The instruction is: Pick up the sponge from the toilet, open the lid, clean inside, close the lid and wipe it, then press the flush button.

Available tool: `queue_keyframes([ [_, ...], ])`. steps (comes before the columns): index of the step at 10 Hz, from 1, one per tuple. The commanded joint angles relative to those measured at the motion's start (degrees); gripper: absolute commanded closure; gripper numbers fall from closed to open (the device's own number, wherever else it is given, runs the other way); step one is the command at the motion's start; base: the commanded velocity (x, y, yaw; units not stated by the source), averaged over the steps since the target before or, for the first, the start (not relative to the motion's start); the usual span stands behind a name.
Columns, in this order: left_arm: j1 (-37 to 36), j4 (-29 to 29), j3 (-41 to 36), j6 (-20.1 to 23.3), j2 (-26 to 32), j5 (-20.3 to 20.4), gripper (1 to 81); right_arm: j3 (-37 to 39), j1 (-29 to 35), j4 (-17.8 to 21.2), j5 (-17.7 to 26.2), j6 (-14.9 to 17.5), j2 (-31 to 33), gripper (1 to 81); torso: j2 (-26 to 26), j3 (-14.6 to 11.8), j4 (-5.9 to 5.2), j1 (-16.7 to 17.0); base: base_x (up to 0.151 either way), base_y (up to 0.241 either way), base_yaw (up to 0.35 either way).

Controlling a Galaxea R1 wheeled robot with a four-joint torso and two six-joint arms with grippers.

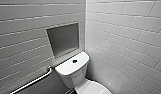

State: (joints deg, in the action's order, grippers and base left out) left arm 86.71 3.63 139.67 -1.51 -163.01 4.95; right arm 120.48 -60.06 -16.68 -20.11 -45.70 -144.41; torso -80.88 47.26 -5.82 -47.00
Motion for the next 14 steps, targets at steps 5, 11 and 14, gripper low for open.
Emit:
queue_keyframes([
  [5,-6.42,-0.12,-14.86,0.11,9.45,-3.89,1.0,-17.83,-7.13,-6.09,5.44,0.00,18.17,81.1,0.00,0.00,0.00,0.00,0.000,0.000,0.000],
  [11,-10.37,-0.38,-21.69,0.02,13.40,-4.68,1.0,-25.11,-13.99,22.05,9.29,26.73,19.65,81.1,-0.02,0.00,0.00,0.00,0.000,0.000,0.000],
  [14,-13.35,-1.26,-26.37,-0.07,17.01,-6.62,1.0,-28.98,-18.20,34.71,13.00,45.42,21.06,81.1,-0.02,0.00,0.00,0.00,0.000,0.000,0.000],
])
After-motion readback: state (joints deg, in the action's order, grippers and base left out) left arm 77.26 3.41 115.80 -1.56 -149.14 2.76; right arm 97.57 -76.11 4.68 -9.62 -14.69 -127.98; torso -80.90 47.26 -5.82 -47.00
